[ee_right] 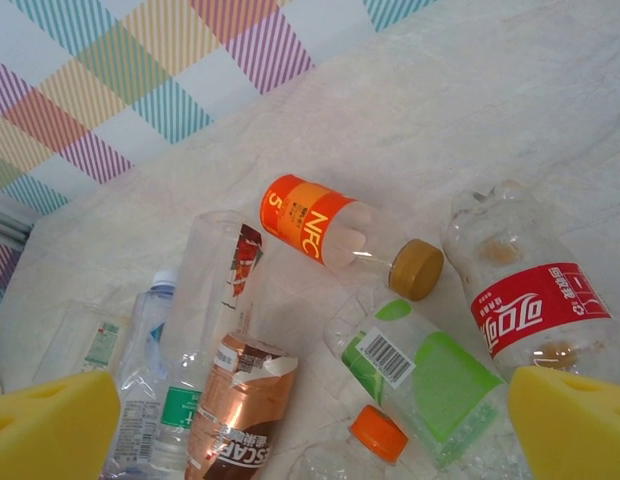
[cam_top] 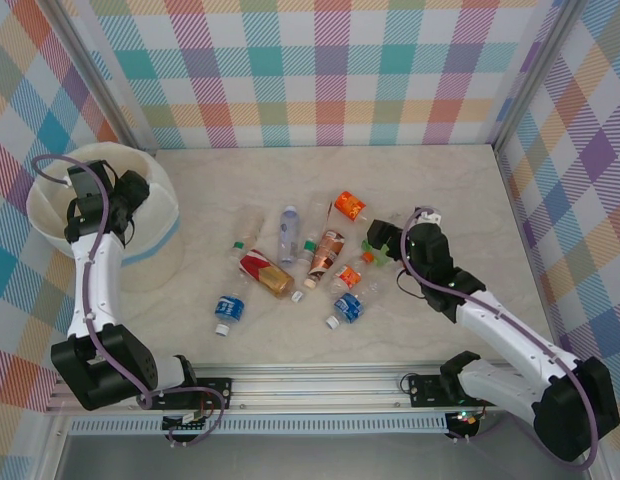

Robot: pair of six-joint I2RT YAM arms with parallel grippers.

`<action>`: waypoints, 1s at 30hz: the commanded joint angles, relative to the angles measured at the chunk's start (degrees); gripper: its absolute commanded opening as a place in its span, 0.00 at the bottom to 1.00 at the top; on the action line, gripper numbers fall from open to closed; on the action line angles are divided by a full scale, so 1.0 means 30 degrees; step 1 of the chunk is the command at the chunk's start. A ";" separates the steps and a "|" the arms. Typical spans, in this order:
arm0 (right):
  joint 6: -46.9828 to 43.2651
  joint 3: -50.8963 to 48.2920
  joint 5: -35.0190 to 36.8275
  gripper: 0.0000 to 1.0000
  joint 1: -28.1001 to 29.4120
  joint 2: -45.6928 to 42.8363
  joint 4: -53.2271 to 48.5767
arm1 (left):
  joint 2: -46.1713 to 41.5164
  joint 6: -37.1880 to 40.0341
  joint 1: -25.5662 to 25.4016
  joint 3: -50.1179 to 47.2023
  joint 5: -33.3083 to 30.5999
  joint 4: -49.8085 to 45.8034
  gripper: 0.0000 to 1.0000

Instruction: Put the plastic bottles in the bin

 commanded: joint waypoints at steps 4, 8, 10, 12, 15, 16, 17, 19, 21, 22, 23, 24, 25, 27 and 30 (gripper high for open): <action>0.0085 0.0318 0.0477 1.00 0.0064 0.0416 -0.0872 | -0.1123 -0.1089 0.0093 -0.0708 0.3287 0.0775 0.75; 0.0234 0.0153 0.1056 1.00 0.0064 0.0372 -0.0638 | -0.1250 -0.1451 -0.0028 -0.0781 0.4269 0.0790 0.77; 0.0240 0.0129 0.1118 1.00 0.0065 0.0420 -0.0500 | -0.1385 -0.1422 -0.0137 -0.0752 0.4089 0.0659 0.78; 0.0135 0.0175 0.1095 1.00 0.0068 0.0514 -0.0433 | -0.1475 -0.1419 -0.0145 -0.0723 0.3890 0.0546 0.81; -0.0049 0.0373 0.1077 1.00 0.0064 0.0740 -0.0878 | -0.1571 -0.1387 -0.0145 -0.0560 0.3894 0.0349 0.86; -0.0111 0.0433 0.1085 1.00 0.0064 0.0782 -0.1086 | -0.1625 -0.1339 -0.0144 -0.0498 0.3994 0.0333 0.87; -0.0201 0.0495 0.1091 1.00 0.0065 0.0859 -0.1332 | -0.1730 -0.1285 -0.0130 -0.0409 0.4118 0.0324 0.89; -0.0258 0.0728 0.1022 1.00 0.0064 0.1011 -0.2127 | -0.1940 -0.1095 -0.0175 -0.0266 0.4555 0.0341 0.93; -0.0602 0.1201 0.0801 1.00 0.0035 0.1317 -0.3310 | -0.2375 -0.0892 -0.0339 -0.0196 0.5025 0.0506 0.96; -0.0601 0.1403 0.0785 1.00 0.0038 0.1486 -0.3889 | -0.2600 -0.0854 -0.0453 -0.0221 0.5169 0.0637 0.97; -0.0486 0.1597 0.0715 1.00 0.0035 0.1656 -0.4454 | -0.2889 -0.0793 -0.0646 -0.0295 0.5296 0.0827 0.99; -0.0466 0.1696 0.0479 1.00 0.0035 0.1820 -0.4825 | -0.3157 -0.0699 -0.0784 -0.0359 0.5400 0.0958 1.00; -0.0525 0.1729 0.0194 0.99 0.0035 0.1954 -0.4991 | -0.3384 -0.0650 -0.0793 -0.0371 0.5448 0.1006 1.00; -0.0368 0.1850 -0.0397 1.00 0.0042 0.2203 -0.5538 | -0.3733 -0.0545 -0.1454 -0.0369 0.5753 0.1023 1.00; 0.0415 0.2448 -0.2007 1.00 0.0035 0.2552 -0.6660 | -0.4129 -0.0578 -0.1611 -0.0313 0.6204 0.0896 1.00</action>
